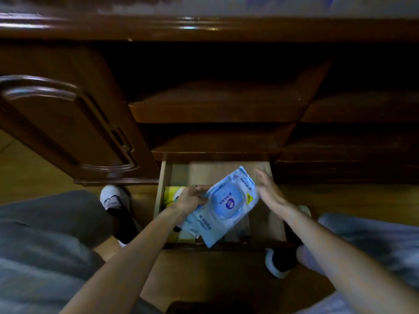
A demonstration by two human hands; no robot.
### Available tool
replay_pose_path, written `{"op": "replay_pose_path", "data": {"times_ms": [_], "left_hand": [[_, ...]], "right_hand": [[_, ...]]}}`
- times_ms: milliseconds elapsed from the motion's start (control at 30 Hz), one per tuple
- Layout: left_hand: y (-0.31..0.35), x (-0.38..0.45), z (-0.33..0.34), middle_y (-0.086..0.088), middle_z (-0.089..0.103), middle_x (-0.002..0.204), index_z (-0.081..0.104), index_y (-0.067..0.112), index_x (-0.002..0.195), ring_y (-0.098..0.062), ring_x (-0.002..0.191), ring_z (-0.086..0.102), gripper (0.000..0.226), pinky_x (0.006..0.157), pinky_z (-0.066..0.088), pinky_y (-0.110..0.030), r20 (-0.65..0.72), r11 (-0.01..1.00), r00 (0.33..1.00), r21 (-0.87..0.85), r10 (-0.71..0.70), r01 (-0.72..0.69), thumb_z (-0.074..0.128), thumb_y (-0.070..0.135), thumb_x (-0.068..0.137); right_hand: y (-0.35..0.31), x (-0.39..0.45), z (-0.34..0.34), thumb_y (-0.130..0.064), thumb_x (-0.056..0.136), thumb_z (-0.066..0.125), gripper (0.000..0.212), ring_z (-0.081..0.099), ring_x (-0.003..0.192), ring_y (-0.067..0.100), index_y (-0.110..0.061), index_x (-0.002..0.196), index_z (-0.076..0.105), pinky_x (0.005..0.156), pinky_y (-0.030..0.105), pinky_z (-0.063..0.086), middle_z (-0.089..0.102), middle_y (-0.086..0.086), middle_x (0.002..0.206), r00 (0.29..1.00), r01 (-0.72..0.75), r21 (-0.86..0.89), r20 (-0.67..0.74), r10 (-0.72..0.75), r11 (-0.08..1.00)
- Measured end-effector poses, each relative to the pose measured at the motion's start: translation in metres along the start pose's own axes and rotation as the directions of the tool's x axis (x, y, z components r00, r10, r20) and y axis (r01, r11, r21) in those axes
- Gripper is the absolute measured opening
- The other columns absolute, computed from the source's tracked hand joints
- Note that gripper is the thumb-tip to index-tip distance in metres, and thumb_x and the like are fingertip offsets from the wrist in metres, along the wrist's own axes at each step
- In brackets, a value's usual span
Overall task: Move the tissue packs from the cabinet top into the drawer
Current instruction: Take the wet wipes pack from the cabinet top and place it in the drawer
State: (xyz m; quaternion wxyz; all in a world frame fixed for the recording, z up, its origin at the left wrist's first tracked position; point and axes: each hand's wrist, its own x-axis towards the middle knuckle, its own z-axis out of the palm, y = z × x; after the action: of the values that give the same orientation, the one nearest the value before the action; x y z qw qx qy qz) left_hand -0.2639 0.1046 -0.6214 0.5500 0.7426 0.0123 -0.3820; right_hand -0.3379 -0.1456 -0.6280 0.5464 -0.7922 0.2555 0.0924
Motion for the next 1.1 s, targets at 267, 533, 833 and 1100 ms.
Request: {"op": "replay_pose_path", "data": {"times_ms": [267, 533, 833, 1100], "left_hand": [[-0.033, 0.037, -0.016, -0.016, 0.072, 0.114, 0.068, 0.010, 0.112, -0.022, 0.087, 0.071, 0.018, 0.092, 0.056, -0.044, -0.153, 0.959, 0.986, 0.284, 0.070, -0.024, 0.058, 0.018, 0.099], [-0.075, 0.035, -0.040, 0.001, 0.037, 0.145, 0.057, 0.023, 0.137, -0.021, 0.133, 0.036, 0.070, 0.112, 0.035, -0.045, 0.135, 0.257, 0.970, 0.948, 0.202, -0.185, 0.069, 0.058, 0.077], [-0.074, 0.026, -0.055, 0.004, 0.061, 0.110, 0.051, 0.030, 0.116, -0.021, 0.111, 0.059, 0.041, 0.092, 0.044, -0.037, -0.025, 0.421, 0.991, 0.907, 0.134, -0.033, 0.070, 0.044, 0.083], [-0.076, 0.024, -0.053, 0.003, 0.067, 0.095, 0.058, 0.018, 0.133, -0.015, 0.078, 0.066, 0.046, 0.062, 0.052, -0.027, -0.123, 0.649, 0.979, 0.761, 0.161, -0.011, 0.065, 0.031, 0.090]], "right_hand": [[0.043, 0.014, -0.007, -0.006, 0.089, 0.074, 0.021, 0.071, 0.075, 0.024, 0.004, 0.108, 0.072, 0.071, 0.033, 0.058, 0.078, 0.014, 0.096, 0.963, -0.224, 0.285, -0.081, 0.256, 0.932], [0.068, 0.025, 0.005, -0.001, 0.098, 0.061, 0.028, 0.067, 0.112, 0.039, 0.004, 0.125, 0.063, 0.096, 0.051, 0.054, 0.068, 0.022, 0.124, 0.902, -0.334, 0.310, -0.170, 0.398, 0.890], [0.082, 0.020, 0.057, -0.003, 0.093, 0.053, 0.028, 0.067, 0.104, 0.031, -0.007, 0.119, 0.062, 0.086, 0.041, 0.057, 0.068, 0.015, 0.117, 0.931, -0.352, -0.264, 0.002, 0.366, 0.898], [0.089, 0.017, 0.051, -0.019, 0.080, 0.082, 0.071, 0.063, 0.091, 0.030, -0.006, 0.136, 0.041, 0.070, 0.035, 0.051, 0.062, 0.011, 0.108, 0.917, -0.399, -0.280, -0.103, 0.386, 0.873]]}}
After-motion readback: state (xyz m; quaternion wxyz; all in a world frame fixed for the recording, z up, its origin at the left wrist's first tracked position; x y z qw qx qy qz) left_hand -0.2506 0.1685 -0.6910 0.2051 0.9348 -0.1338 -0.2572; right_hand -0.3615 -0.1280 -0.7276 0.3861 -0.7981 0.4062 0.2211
